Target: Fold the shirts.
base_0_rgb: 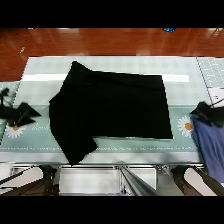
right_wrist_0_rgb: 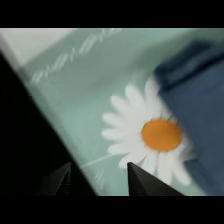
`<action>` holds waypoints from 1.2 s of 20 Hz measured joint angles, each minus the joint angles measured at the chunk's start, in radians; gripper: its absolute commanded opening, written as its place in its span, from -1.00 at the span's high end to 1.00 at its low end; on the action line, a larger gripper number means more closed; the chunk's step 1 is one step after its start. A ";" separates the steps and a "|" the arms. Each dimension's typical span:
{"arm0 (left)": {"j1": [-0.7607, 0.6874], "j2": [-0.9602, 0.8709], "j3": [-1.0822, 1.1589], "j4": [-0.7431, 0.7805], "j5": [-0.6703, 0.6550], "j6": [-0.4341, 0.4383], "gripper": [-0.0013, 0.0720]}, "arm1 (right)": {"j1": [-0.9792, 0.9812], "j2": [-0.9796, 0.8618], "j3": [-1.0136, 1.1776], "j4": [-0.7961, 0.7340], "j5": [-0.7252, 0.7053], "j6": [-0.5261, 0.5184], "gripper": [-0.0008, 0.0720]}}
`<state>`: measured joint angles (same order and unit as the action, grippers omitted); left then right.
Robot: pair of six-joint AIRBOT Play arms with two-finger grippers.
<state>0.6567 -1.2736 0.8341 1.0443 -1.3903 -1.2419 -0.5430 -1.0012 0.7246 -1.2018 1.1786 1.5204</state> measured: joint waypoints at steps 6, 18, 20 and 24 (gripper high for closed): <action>0.060 0.036 -0.233 -0.103 0.075 0.082 -0.42 | -0.019 0.125 -0.176 0.204 -0.006 -0.116 -0.15; -0.174 -0.038 -0.288 -0.182 0.219 0.131 0.91 | -0.117 0.146 -0.170 0.267 0.032 -0.166 -0.15; -0.187 -0.040 -0.286 -0.182 0.214 0.138 0.91 | -0.174 0.146 -0.179 0.194 0.059 -0.147 -0.15; -0.197 -0.042 -0.284 -0.182 0.212 0.152 0.91 | -0.208 0.137 -0.260 0.124 0.113 -0.139 -0.15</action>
<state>0.4599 -1.3159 0.5503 0.8623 -1.1778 -1.0897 -0.7509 -0.8642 0.4648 -1.0779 1.2911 1.3811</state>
